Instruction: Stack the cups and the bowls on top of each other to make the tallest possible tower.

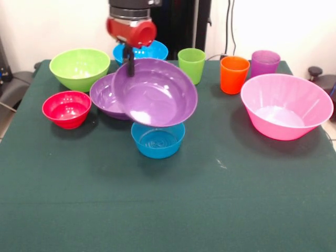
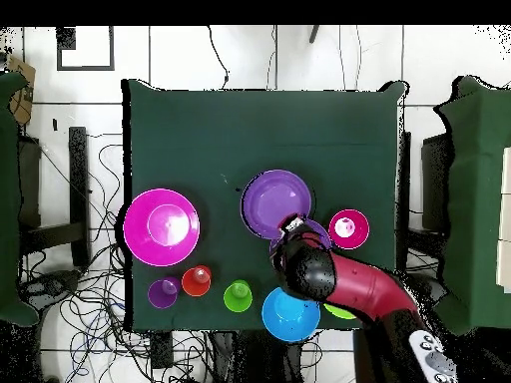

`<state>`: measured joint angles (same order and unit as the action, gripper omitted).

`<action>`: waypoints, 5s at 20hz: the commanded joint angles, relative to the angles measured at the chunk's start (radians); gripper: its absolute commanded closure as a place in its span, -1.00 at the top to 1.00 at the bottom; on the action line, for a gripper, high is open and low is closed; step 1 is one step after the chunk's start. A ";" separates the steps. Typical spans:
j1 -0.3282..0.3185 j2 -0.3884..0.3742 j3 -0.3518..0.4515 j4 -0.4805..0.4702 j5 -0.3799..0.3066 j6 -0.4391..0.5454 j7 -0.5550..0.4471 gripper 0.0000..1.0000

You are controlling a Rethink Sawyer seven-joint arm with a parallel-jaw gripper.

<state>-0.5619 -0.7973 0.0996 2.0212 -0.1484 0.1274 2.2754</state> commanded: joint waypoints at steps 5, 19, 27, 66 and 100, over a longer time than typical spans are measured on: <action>-0.012 0.076 0.176 -0.140 -0.083 0.114 -0.093 -1.00; 0.019 0.119 0.146 -0.143 -0.112 0.093 -0.063 -1.00; -0.013 0.152 0.115 -0.165 -0.200 0.074 -0.090 -1.00; -0.115 0.241 0.208 -0.206 -0.360 0.050 -0.118 -1.00; 0.096 0.321 -0.009 -0.040 -0.272 -0.300 0.109 -1.00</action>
<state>-0.4712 -0.5546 0.0809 1.9076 -0.4352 -0.2592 2.2756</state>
